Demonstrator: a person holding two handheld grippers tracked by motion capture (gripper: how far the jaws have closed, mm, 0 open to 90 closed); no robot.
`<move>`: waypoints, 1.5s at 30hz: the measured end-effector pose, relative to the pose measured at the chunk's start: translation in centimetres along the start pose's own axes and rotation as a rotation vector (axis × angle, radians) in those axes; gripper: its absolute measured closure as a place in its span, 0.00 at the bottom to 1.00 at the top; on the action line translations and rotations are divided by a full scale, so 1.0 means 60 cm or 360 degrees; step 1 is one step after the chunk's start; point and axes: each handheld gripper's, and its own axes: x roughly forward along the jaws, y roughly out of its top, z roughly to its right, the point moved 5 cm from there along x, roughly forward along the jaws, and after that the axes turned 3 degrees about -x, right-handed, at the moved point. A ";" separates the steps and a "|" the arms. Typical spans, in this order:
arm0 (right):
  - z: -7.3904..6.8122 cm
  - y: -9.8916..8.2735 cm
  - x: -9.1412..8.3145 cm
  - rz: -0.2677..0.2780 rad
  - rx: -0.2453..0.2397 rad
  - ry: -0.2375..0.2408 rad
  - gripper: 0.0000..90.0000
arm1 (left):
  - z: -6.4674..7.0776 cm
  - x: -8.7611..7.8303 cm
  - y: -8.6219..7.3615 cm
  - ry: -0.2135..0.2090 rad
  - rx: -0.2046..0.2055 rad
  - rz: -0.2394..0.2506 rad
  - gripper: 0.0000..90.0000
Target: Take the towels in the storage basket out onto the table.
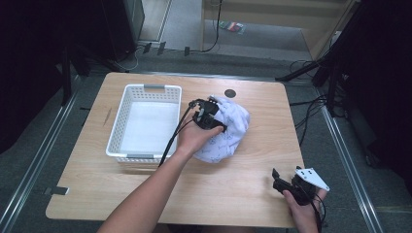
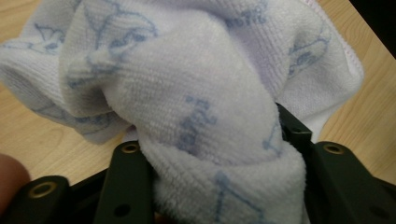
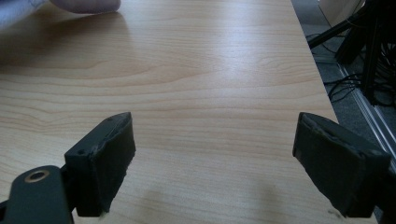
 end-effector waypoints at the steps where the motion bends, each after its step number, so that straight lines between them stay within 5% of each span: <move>1: 0.000 0.000 0.000 0.0001 0.0001 0.0001 0.15 | 0.000 0.000 0.000 0.0000 0.0000 0.0000 0.55; 6: 0.000 0.000 0.000 -0.0002 -0.0004 0.0003 0.15 | -0.002 -0.003 0.000 -0.0082 -0.0015 0.0004 0.42; 9: 0.000 0.000 0.001 -0.0003 -0.0002 0.0003 0.15 | -0.001 -0.008 0.003 -0.0059 -0.0048 0.0033 0.16; 12: 0.000 0.000 0.000 -0.0006 -0.0006 0.0002 0.15 | 0.001 -0.022 0.008 -0.0091 -0.0071 0.0067 0.12; 16: 0.000 0.000 0.001 -0.0006 -0.0009 0.0002 0.15 | 0.002 -0.043 0.010 -0.0102 -0.0022 0.0125 0.02; 29: -0.001 0.000 0.001 -0.0018 -0.0005 0.0000 0.15 | -0.044 -0.130 0.004 0.0030 -0.0030 0.0268 0.00; 45: -0.001 0.000 0.001 -0.0022 -0.0002 0.0000 0.15 | -0.101 -0.198 -0.023 0.0153 -0.0053 0.0382 0.00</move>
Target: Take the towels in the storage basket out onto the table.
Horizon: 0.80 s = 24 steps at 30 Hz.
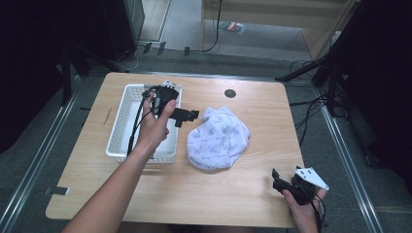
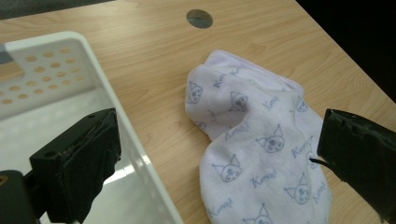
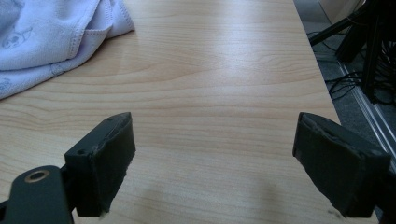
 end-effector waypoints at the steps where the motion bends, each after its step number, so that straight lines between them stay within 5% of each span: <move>1: 0.000 0.000 0.000 0.0000 -0.0002 0.0000 0.15 | -0.003 -0.002 -0.001 0.0001 0.0001 0.0004 0.00; 24: 0.001 0.000 0.002 -0.0008 -0.0001 -0.0006 0.15 | -0.100 -0.085 -0.042 0.0138 -0.0040 0.0134 0.01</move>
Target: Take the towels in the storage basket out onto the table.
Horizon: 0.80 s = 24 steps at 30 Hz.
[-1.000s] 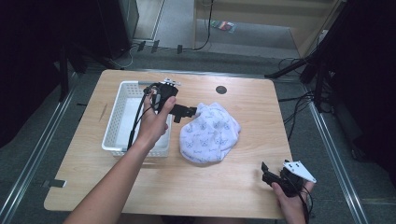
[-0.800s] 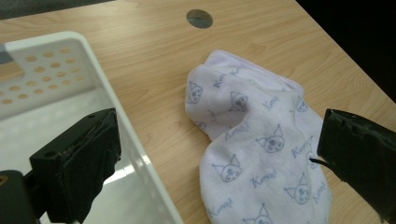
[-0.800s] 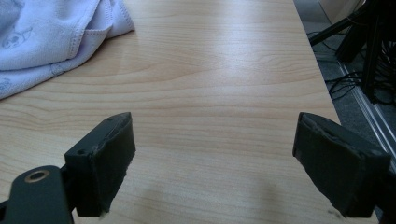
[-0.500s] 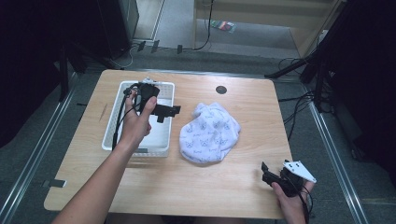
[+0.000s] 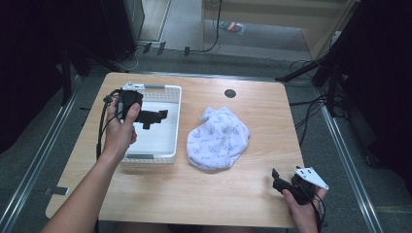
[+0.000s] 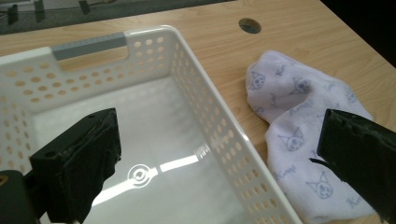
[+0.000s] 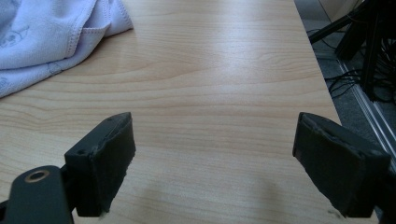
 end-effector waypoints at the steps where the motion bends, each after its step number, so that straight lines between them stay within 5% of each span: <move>1: 0.000 0.000 0.000 0.0000 0.0000 0.0000 0.15 | -0.003 -0.002 -0.002 0.0006 -0.0004 0.0005 0.01; 24: 0.001 0.000 0.001 -0.0008 0.0010 -0.0008 0.15 | -0.087 -0.084 -0.087 0.0103 -0.0095 0.0161 0.01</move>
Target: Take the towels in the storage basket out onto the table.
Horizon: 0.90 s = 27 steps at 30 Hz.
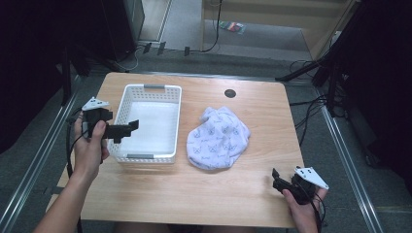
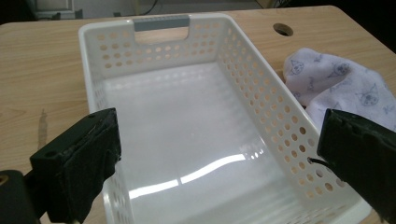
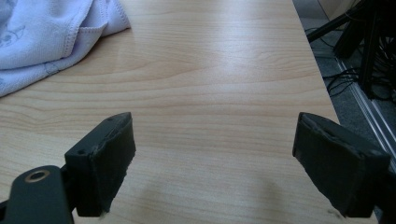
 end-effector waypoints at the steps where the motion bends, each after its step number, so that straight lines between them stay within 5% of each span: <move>1: 0.000 0.000 0.000 0.0000 0.0000 0.0000 0.15 | 0.000 0.000 0.000 0.0000 0.0000 0.0000 0.01; 27: 0.001 0.000 0.001 -0.0014 0.0009 -0.0009 0.15 | -0.069 -0.073 -0.124 0.0088 -0.0029 0.0256 0.00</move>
